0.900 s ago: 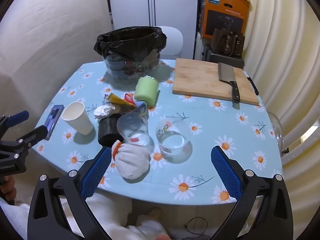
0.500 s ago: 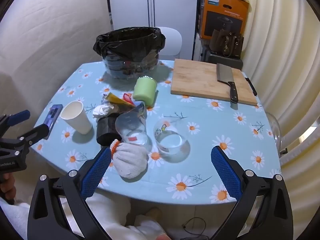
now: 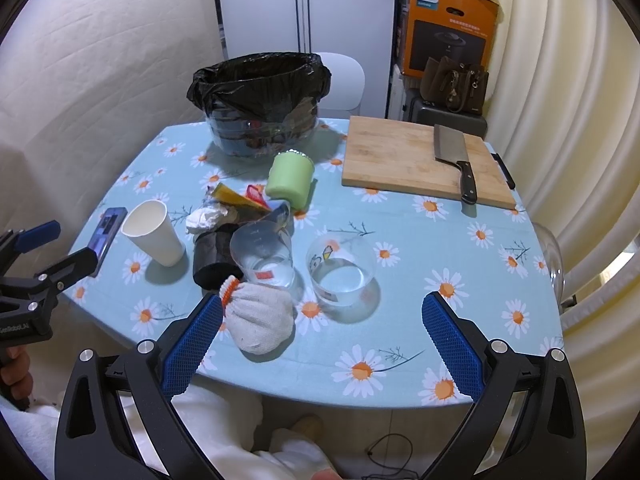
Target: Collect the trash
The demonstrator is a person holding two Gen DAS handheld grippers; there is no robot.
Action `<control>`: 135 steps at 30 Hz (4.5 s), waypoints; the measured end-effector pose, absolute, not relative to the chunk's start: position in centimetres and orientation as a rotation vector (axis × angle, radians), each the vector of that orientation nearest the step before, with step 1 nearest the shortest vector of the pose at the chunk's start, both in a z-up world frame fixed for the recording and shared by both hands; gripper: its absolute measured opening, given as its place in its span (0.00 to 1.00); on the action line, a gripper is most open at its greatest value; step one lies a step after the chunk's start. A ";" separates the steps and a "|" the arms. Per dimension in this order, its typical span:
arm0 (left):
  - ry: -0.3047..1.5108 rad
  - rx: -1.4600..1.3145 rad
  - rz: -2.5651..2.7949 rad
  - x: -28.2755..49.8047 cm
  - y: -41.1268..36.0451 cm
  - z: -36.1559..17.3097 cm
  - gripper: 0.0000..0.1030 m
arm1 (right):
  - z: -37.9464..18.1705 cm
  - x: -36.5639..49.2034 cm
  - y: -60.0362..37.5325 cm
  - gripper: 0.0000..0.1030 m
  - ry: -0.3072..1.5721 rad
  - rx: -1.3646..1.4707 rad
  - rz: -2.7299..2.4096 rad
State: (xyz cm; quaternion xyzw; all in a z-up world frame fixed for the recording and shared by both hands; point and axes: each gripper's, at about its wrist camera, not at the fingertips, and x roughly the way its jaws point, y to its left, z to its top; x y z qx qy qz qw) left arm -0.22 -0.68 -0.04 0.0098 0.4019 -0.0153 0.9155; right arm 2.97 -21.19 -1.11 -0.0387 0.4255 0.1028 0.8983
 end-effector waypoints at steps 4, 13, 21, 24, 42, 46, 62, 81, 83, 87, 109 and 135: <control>0.830 0.011 -0.031 -0.2 -0.6 -0.3 0.95 | -1.1 3.0 -21.1 0.93 0.882 -0.079 0.213; 0.830 0.007 -0.033 -0.4 -0.4 -0.3 0.95 | -1.4 2.7 -21.2 0.93 0.880 -0.084 0.209; 0.829 -0.005 -0.017 -0.3 -0.5 -0.1 0.95 | -1.4 2.6 -21.4 0.93 0.873 -0.075 0.208; 0.830 -0.008 -0.014 -0.3 -0.5 -0.2 0.95 | -1.4 2.7 -21.5 0.93 0.875 -0.075 0.211; 0.834 -0.007 -0.014 -0.1 -0.7 -0.4 0.95 | -1.6 3.1 -22.0 0.93 0.886 -0.065 0.221; 0.836 -0.012 -0.009 0.0 -0.7 -0.4 0.95 | -1.8 3.1 -22.0 0.93 0.887 -0.067 0.223; 0.838 -0.030 -0.020 -0.1 -0.9 -0.5 0.95 | -2.5 3.7 -22.2 0.93 0.935 -0.047 0.248; 0.927 -0.187 0.077 -1.2 1.4 -1.7 0.95 | -3.1 3.1 -22.6 0.93 0.977 0.018 0.307; 0.939 -0.194 0.100 -0.9 1.9 -1.9 0.95 | -3.7 3.3 -22.5 0.93 1.003 0.037 0.319; 0.969 -0.203 0.124 0.3 2.9 -2.5 0.95 | -4.3 4.2 -22.6 0.93 1.027 0.061 0.306; 1.117 -0.219 0.134 9.7 5.7 -7.5 0.95 | -9.9 14.0 -20.9 0.92 1.216 -0.158 0.386; 1.263 -0.250 0.061 14.7 7.2 -13.1 0.70 | -15.3 18.7 -20.3 0.63 1.342 -0.125 0.373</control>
